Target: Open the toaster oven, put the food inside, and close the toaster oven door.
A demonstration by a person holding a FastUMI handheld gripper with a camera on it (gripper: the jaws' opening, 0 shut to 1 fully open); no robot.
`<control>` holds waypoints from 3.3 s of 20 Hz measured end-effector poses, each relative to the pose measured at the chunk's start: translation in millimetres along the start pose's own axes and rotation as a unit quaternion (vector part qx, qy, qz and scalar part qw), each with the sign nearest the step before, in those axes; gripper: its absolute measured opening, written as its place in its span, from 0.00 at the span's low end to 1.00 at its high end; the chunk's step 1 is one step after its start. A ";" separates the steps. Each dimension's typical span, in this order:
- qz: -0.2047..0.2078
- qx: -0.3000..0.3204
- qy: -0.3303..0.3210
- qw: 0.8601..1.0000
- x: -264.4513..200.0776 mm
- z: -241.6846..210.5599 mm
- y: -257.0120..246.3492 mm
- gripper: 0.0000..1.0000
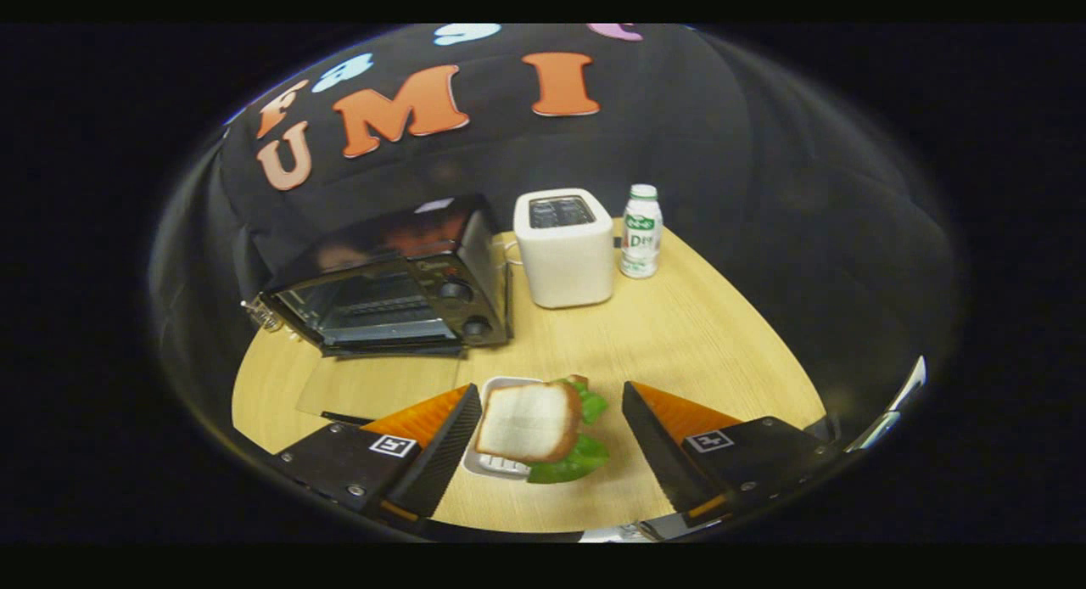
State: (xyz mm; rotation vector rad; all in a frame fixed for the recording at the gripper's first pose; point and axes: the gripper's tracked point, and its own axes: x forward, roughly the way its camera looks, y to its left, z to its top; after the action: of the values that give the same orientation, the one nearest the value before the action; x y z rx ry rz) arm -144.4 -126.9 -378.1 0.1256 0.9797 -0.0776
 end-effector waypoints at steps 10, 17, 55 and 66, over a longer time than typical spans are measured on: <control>0.067 0.139 0.084 0.984 47.7 -51.1 10.5 0.74; 0.049 0.107 0.076 0.990 38.0 -33.3 17.7 0.34; 0.246 0.341 -0.026 0.907 111.2 53.5 269.1 0.31; 0.218 0.387 -0.100 0.890 162.6 76.9 277.6 0.31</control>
State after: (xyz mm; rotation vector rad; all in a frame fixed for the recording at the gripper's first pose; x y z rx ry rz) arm 43.1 135.6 -451.3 1.0515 0.6467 -0.0623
